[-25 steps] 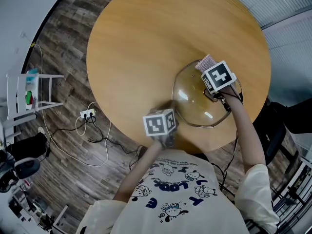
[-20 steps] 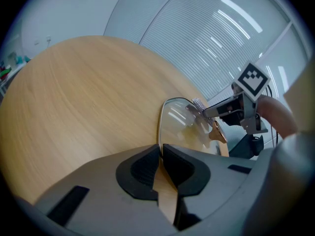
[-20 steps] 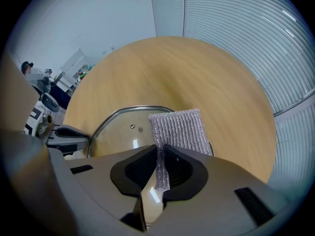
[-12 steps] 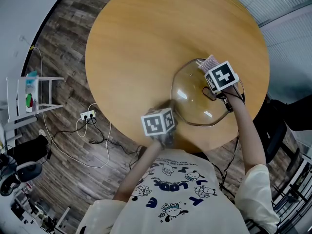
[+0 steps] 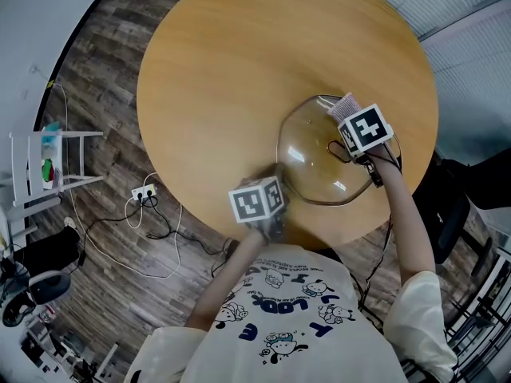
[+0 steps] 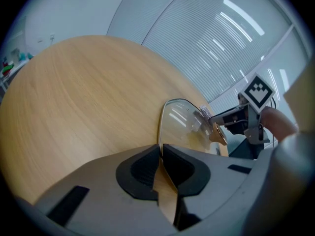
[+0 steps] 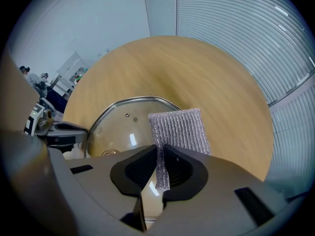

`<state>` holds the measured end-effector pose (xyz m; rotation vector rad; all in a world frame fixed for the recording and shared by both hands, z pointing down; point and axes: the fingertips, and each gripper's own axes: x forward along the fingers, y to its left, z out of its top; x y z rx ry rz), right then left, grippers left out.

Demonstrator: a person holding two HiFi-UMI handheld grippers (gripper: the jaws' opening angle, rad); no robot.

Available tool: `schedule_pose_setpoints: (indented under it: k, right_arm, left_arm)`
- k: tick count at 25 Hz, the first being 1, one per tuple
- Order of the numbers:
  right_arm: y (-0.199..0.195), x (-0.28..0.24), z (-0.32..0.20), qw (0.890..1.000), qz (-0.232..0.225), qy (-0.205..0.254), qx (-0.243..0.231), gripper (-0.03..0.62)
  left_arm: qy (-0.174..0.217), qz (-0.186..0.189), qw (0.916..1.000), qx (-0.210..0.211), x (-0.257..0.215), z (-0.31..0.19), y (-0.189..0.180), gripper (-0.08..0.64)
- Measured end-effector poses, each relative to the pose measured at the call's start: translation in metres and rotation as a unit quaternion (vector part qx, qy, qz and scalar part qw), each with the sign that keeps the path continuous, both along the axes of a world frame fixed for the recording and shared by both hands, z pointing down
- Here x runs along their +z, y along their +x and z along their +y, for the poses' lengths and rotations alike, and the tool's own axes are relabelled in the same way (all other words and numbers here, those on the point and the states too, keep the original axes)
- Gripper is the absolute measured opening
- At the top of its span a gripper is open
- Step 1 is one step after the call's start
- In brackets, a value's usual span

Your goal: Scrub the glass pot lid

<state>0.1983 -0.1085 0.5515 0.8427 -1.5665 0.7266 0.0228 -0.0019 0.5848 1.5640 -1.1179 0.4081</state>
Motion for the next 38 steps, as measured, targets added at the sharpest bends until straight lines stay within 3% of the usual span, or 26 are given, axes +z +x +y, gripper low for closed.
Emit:
schedule_pose_setpoints:
  k: [38]
  right_arm:
    - [0.041,0.002,0.052,0.998,-0.008,0.004,0.062,0.063]
  left_arm:
    - [-0.001,0.004,0.9999,-0.013,0.003,-0.001,-0.001,0.035]
